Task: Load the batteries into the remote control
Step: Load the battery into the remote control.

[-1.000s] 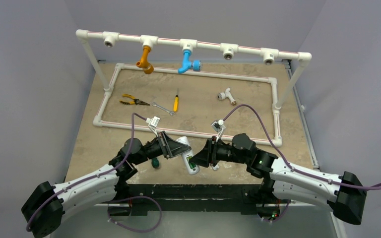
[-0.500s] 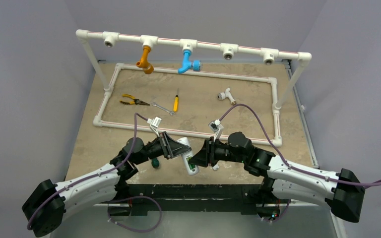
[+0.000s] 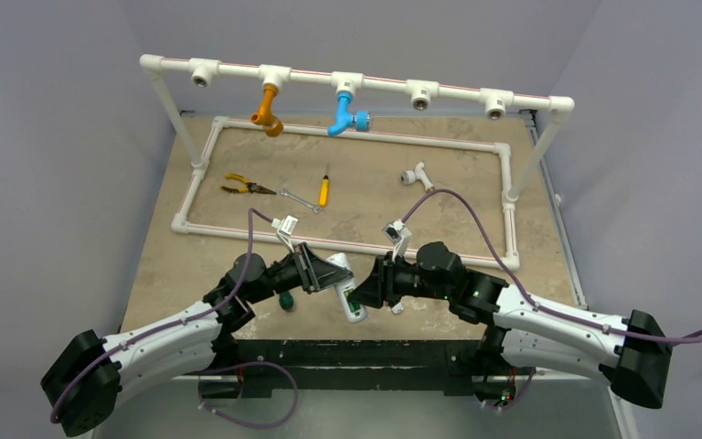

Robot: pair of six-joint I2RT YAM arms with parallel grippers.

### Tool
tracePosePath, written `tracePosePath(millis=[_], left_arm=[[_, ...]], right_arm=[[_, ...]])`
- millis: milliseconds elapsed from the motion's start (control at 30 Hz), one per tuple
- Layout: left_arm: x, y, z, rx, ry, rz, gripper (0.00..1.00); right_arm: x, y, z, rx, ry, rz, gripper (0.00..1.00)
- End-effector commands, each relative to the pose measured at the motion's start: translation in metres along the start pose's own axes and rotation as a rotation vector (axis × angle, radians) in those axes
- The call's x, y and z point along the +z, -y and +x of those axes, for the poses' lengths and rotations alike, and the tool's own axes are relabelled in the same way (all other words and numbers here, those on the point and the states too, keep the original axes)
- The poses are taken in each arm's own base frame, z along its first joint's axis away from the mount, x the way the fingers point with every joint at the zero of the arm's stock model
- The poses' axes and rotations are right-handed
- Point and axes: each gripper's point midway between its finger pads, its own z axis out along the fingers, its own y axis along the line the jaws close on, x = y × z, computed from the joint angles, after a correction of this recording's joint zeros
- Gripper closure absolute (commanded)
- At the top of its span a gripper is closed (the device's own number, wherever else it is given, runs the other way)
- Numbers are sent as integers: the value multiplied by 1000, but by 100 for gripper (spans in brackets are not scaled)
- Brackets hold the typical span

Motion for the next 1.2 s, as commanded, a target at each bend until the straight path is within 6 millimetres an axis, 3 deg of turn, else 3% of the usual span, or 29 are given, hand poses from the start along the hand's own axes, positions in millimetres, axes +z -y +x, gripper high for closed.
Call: tracePosePath(millis=[0,433,567,767,967,1167], left_arm=[[2,44,-15,20,44,136,100],[1,44,-16,19,46,133,100],[0,44,-16,20,44,133,100],[1,43,-15,19,40,129,100],[1,44,-15,18,38,132,100],[1,45,-15,19,38,134,100]], right_arm=[[-1,30,1,-47,-10,159,96],[-1,33,1,-65,-21,196,100],[0,23,-2,-66,-9,145,99],[-6,3,-11,-45,52,55,59],[-17,-23,-14,-13,87,-89,43],[-21,-25,-5,12,70,-127,38]])
